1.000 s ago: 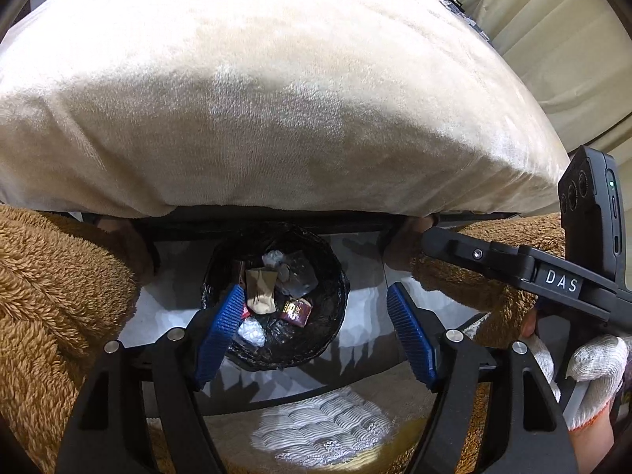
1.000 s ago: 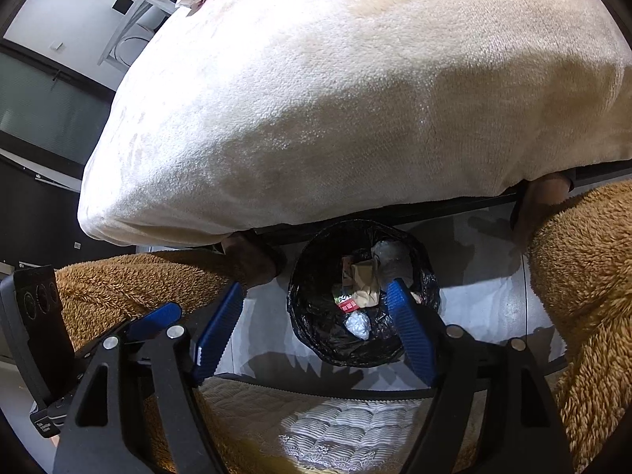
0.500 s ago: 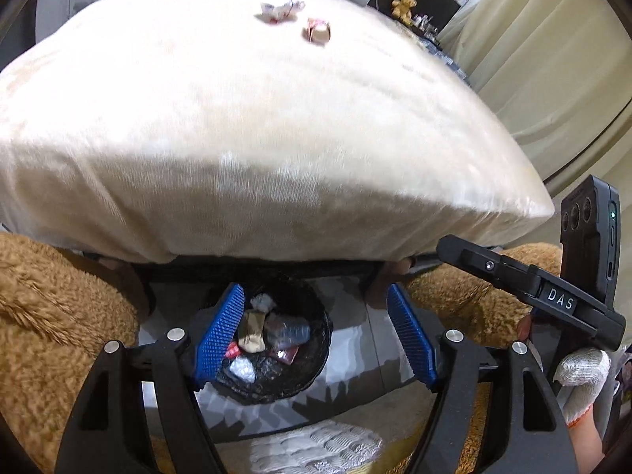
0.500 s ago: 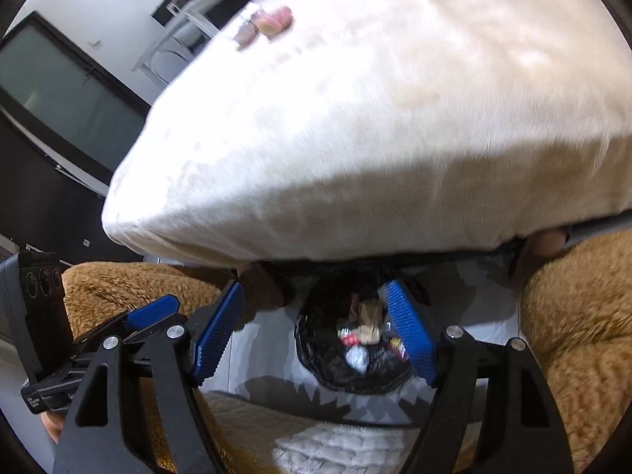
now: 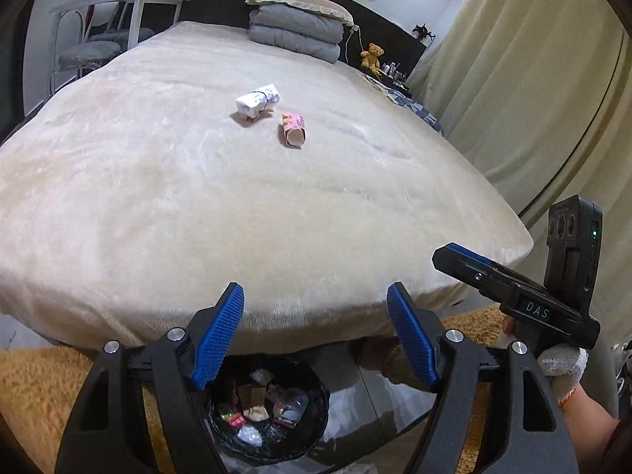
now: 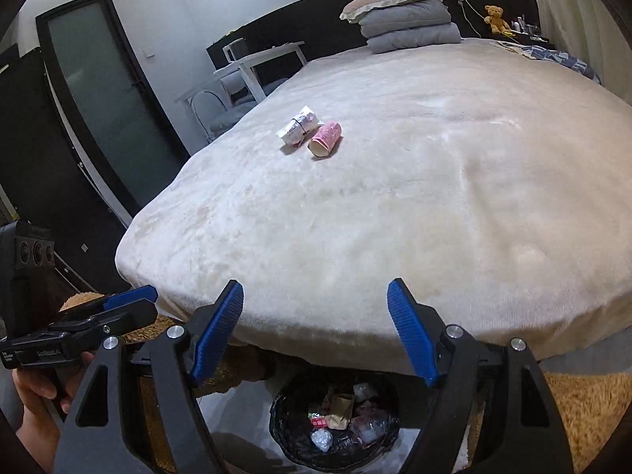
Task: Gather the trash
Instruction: 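Move both tools back over the bed toward the white bundle and pink roll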
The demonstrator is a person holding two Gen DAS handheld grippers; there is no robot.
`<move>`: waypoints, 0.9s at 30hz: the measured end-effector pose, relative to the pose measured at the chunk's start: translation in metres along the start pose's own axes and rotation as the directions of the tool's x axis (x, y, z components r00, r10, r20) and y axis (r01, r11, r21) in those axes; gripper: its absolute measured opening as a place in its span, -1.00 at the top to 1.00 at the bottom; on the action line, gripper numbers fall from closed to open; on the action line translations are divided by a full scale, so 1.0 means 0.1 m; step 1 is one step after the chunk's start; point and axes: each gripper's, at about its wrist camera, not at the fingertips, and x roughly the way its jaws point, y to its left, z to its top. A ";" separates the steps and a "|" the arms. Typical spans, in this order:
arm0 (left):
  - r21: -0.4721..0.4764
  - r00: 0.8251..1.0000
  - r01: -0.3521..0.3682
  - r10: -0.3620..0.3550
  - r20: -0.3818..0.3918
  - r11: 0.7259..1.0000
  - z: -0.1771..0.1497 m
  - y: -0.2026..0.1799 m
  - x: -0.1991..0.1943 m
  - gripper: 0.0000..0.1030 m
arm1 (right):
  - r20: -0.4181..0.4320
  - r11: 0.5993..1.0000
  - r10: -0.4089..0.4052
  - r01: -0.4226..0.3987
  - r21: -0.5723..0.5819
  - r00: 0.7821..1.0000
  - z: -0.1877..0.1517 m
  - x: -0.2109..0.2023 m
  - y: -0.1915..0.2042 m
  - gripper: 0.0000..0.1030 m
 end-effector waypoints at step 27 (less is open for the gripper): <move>0.061 0.991 -0.136 0.135 0.027 0.989 1.29 0.73 0.63 -0.41 | -0.073 0.999 -0.035 0.032 -0.042 0.997 1.23 1.44 -0.14 -0.57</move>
